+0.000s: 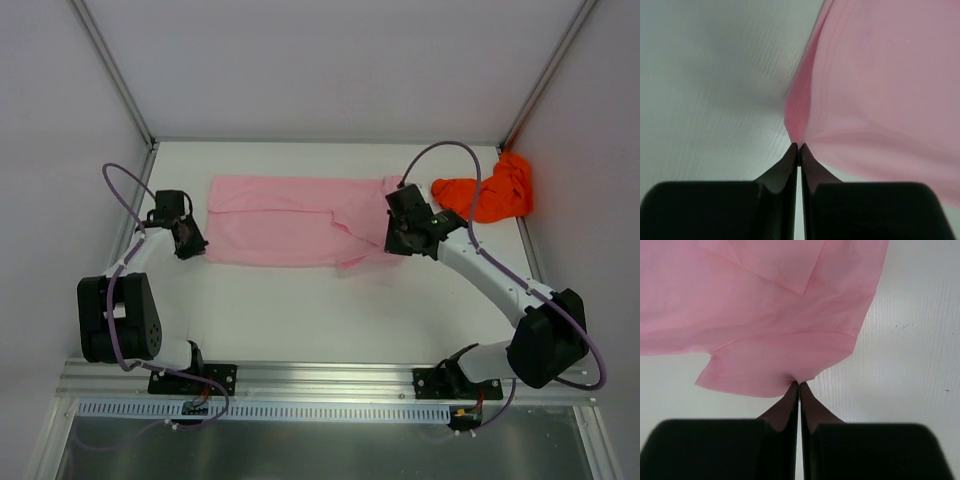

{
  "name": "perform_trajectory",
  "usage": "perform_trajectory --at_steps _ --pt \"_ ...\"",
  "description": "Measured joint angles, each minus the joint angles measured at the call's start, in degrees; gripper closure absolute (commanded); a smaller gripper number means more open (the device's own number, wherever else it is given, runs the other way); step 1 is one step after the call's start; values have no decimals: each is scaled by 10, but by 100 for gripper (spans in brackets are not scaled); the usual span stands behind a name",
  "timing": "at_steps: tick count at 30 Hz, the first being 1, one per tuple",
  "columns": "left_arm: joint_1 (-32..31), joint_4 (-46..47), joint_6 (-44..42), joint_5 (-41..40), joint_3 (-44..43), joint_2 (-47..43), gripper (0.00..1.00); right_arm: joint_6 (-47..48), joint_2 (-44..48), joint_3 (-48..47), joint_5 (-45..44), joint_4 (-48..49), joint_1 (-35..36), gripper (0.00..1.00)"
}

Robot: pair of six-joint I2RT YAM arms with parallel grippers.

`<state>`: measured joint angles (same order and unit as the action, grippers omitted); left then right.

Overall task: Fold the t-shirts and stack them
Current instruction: Grap the side of the flattened tshirt closest away from the robot with both arms, then fold the other side of the tshirt into a rectangle

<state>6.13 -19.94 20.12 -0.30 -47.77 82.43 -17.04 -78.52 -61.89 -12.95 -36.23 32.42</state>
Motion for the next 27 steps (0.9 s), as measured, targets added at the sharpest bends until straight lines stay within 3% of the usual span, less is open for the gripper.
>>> perform_trajectory --at_steps 11,27 --pt "0 12 0 1 -137 104 100 77 -123 -127 34 31 -80 99" --pt "0 32 30 0 -263 243 100 168 -346 -397 84 47 -123 99"
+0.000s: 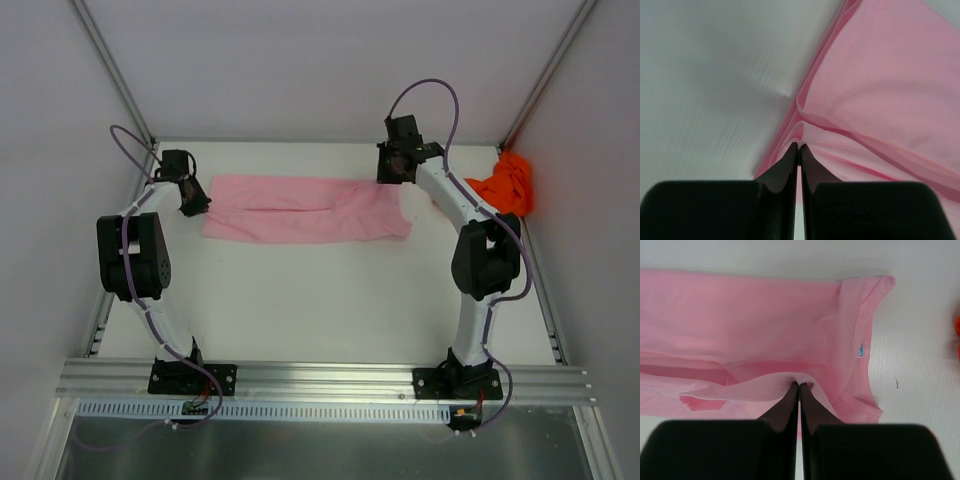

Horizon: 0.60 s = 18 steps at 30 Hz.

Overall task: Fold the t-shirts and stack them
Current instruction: Fold the other side of the tshirt into a rectangle

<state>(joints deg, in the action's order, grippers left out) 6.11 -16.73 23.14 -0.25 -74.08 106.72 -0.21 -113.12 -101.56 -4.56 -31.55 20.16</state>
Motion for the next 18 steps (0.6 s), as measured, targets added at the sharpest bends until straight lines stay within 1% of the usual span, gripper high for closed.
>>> perform_trajectory --at_steps 4,9,18 --pt "0 11 3 0 -24 28 100 7 -34 -24 8 0 -9 99" --pt "0 30 8 0 -31 46 100 9 -62 -28 10 0 -14 99" --pt "0 64 15 0 -73 76 100 9 -75 -42 14 1 -35 99"
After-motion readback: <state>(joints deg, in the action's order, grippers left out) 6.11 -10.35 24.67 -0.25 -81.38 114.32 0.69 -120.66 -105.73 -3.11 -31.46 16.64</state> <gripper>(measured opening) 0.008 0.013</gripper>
